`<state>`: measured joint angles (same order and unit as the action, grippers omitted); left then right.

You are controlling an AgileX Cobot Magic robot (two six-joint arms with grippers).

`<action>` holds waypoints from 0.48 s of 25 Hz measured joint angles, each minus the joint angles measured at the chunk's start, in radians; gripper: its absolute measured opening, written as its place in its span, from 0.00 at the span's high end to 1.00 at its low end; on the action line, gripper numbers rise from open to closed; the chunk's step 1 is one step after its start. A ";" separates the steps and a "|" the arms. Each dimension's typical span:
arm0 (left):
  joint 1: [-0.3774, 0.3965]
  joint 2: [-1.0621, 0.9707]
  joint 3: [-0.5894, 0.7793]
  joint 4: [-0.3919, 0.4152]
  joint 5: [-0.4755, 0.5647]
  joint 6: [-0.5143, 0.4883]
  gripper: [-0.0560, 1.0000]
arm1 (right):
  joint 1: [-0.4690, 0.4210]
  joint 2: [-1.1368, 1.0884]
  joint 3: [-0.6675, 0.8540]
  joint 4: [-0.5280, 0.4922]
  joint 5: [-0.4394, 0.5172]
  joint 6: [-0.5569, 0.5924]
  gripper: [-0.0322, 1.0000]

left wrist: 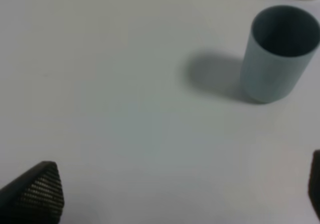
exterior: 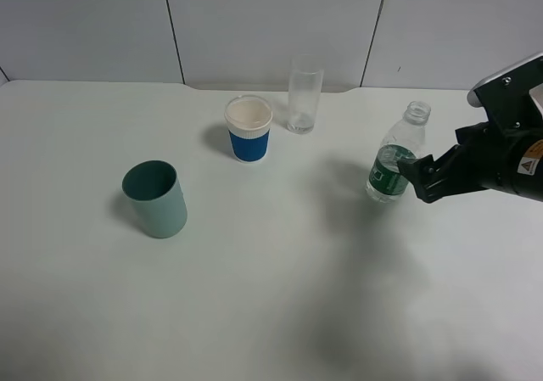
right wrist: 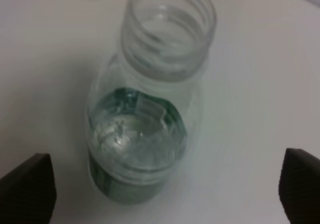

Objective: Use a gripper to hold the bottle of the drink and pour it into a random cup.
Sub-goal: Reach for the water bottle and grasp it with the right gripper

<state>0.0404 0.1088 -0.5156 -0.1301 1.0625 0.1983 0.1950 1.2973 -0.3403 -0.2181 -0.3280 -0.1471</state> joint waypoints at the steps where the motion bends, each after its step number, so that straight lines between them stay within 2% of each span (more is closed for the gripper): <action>1: 0.000 0.000 0.000 0.000 0.000 0.000 0.01 | 0.000 0.001 0.001 -0.010 -0.014 0.001 0.12; 4: 0.000 0.000 0.000 0.000 0.000 0.000 0.01 | 0.000 0.004 0.001 -0.018 -0.049 0.010 0.12; 12: 0.000 0.000 0.000 0.000 0.000 0.000 0.01 | -0.009 0.004 0.002 -0.011 -0.065 0.007 0.12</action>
<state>0.0404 0.1088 -0.5156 -0.1301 1.0625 0.1983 0.1864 1.3012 -0.3383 -0.2290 -0.3926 -0.1400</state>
